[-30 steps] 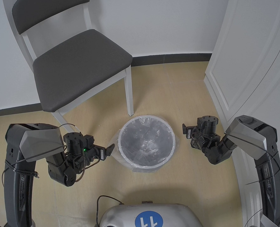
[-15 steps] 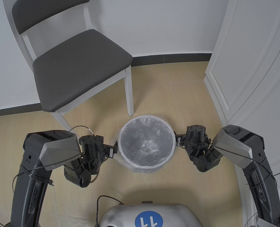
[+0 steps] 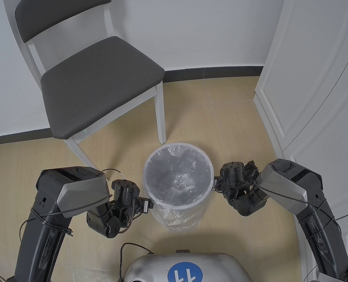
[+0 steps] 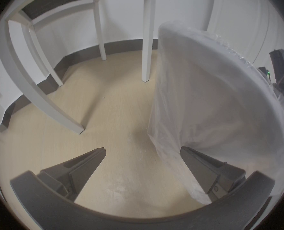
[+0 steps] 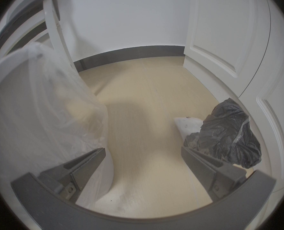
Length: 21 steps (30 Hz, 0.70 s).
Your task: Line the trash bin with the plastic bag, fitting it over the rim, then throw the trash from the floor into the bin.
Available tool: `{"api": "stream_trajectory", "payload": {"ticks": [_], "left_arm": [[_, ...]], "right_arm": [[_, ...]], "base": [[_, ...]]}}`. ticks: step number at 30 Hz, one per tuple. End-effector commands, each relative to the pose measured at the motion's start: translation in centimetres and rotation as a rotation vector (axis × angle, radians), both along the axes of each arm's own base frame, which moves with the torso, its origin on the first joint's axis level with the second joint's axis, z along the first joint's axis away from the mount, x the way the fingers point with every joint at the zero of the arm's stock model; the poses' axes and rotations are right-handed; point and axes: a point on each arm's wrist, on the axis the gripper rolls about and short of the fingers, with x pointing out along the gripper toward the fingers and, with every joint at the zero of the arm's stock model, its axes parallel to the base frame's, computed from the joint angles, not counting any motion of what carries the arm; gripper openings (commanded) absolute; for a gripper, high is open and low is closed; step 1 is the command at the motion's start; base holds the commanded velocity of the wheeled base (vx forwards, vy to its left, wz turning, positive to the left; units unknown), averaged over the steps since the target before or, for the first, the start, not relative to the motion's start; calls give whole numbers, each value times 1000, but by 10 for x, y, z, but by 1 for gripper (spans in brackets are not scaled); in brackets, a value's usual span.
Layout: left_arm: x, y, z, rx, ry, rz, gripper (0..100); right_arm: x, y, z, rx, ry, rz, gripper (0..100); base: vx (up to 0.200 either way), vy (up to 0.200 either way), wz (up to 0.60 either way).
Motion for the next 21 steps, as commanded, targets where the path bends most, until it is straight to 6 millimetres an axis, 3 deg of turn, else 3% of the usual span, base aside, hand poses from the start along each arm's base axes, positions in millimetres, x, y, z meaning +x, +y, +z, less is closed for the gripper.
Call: {"api": "stream_trajectory", "payload": {"ticks": [1, 7, 14, 21], "left_arm": [[3, -5, 13, -31, -5, 10, 100], [6, 1, 15, 0, -26, 65, 100], [-2, 31, 64, 13, -61, 64, 100], [-18, 52, 82, 108, -61, 11, 100]], "right_arm": [[4, 2, 5, 27, 3, -10, 100], [3, 1, 5, 19, 1, -13, 100], [-3, -16, 37, -17, -11, -19, 100], [-21, -32, 65, -46, -11, 40, 100]], "base": [[0, 0, 0], [0, 0, 0], [0, 0, 0], [0, 0, 0]]}}
